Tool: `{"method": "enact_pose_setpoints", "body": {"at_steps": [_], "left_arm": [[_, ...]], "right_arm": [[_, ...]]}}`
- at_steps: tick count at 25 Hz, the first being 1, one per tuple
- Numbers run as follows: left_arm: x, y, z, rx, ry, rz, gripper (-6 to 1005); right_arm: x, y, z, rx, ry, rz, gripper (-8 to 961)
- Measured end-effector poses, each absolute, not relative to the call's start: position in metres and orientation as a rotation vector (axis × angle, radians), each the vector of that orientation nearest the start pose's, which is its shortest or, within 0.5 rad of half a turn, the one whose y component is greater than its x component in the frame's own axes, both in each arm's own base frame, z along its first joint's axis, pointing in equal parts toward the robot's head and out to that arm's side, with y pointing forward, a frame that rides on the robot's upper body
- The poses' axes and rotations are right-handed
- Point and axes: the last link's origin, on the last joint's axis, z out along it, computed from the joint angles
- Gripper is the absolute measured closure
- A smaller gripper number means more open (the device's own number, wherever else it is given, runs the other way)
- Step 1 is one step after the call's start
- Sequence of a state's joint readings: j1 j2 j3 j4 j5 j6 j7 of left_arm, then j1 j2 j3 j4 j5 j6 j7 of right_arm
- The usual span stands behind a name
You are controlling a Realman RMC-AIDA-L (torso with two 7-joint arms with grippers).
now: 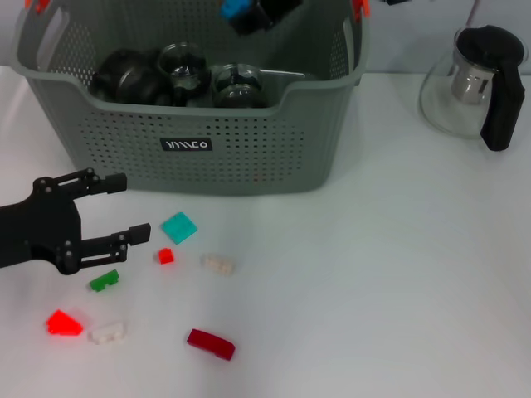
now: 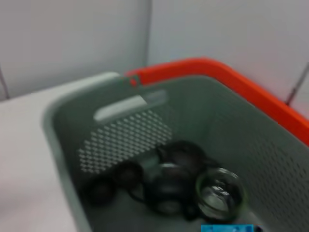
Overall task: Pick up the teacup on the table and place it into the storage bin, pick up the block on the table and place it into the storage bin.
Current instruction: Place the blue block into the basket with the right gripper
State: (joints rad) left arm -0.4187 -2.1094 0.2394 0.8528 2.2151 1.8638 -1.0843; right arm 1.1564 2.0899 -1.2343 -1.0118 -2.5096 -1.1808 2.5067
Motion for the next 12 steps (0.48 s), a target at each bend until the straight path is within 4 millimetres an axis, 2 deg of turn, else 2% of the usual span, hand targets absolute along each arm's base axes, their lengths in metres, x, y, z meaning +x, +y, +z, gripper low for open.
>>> {"method": "enact_pose_setpoints", "body": {"at_steps": [4, 10, 12], "left_arm": [[-0.307, 0.273, 0.059, -2.582, -0.344, -0.688, 214], [-0.308, 0.273, 0.061, -2.581, -0.345, -0.681, 214], [-0.308, 0.273, 0.061, -2.58, -0.346, -0.678, 214]], "right_arm": [[0.001, 0.461, -0.018, -2.56, 0.436, -0.014, 482], [-0.003, 0.462, -0.01, -2.53, 0.385, 0.022, 416], [-0.001, 0.457, -0.007, -2.541, 0.385, 0.025, 344]]}}
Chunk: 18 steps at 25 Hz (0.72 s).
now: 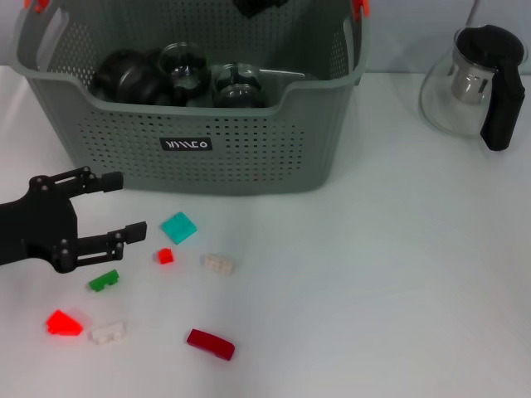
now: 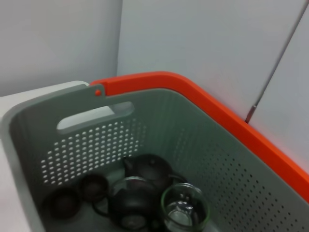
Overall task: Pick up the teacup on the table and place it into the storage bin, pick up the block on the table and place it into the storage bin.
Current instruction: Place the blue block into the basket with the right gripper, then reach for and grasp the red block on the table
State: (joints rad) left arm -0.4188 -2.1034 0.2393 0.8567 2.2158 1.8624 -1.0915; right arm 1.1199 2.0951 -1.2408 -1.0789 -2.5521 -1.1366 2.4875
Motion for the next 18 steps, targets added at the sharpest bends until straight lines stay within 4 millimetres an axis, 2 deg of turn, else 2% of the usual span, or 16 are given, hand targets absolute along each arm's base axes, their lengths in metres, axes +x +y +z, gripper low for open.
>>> {"method": "enact_pose_setpoints", "body": {"at_steps": [4, 6, 12, 18], "left_arm": [[-0.309, 0.273, 0.063, -2.584, -0.347, -0.662, 215], [-0.31, 0.273, 0.064, -2.589, -0.342, -0.648, 215], [-0.315, 0.269, 0.067, -2.617, -0.341, -0.579, 215], [-0.317, 0.265, 0.067, -2.647, -0.349, -0.549, 214]], "right_arm": [[0.009, 0.434, -0.003, -2.63, 0.406, -0.023, 200], [0.015, 0.416, -0.003, -2.689, 0.418, -0.074, 7], [0.031, 0.371, -0.009, -2.836, 0.442, -0.295, 8], [0.04, 0.337, -0.043, -2.996, 0.413, -0.489, 9]]}}
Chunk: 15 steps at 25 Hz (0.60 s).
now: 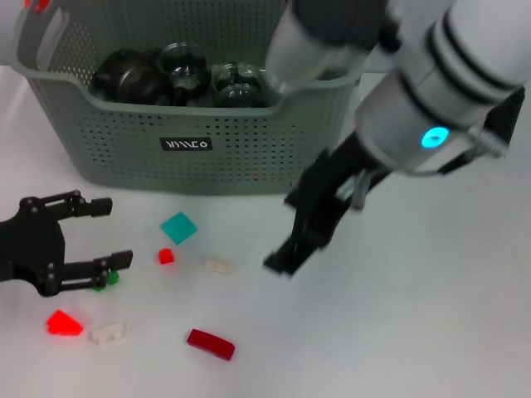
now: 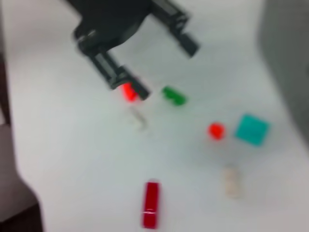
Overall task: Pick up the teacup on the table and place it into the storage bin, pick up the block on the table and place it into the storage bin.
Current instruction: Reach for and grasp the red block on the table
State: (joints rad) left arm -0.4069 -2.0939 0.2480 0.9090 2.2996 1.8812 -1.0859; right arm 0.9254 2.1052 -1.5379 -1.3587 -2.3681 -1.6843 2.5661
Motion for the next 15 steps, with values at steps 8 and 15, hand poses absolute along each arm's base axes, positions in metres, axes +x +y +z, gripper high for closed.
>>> {"method": "enact_pose_setpoints", "body": {"at_steps": [8, 15], "left_arm": [[-0.319, 0.261, 0.065, -2.677, -0.357, -0.525, 214], [-0.318, 0.263, 0.064, -2.684, -0.337, -0.523, 215]], "right_arm": [[0.038, 0.322, -0.095, -3.105, 0.452, -0.591, 11], [0.046, 0.32, -0.129, -3.118, 0.463, -0.655, 12]]}}
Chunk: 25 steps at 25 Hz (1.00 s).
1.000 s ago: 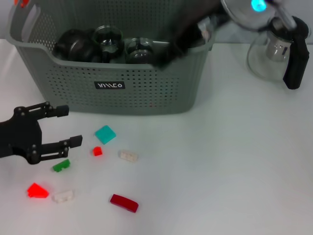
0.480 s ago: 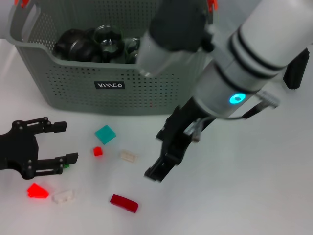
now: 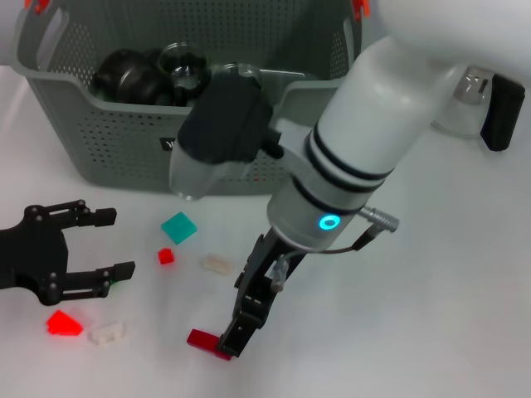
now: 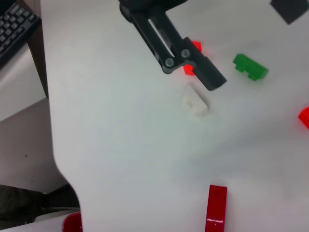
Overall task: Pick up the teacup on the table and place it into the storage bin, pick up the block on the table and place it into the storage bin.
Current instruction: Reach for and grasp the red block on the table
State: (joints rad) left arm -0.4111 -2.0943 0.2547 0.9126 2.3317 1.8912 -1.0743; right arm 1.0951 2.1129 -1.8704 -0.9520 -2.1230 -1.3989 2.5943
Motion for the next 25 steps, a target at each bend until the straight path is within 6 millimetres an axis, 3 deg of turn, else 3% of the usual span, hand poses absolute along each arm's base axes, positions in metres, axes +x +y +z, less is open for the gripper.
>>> {"method": "enact_pose_setpoints", "body": {"at_steps": [10, 25], "left_arm": [[-0.316, 0.266, 0.064, -2.681, -0.332, -0.527, 214], [-0.316, 0.265, 0.06, -2.677, -0.322, -0.54, 215]], "right_arm": [[0.053, 0.31, -0.161, -3.104, 0.318, -0.62, 18], [0.077, 0.306, -0.182, -3.126, 0.308, -0.511, 102]]}}
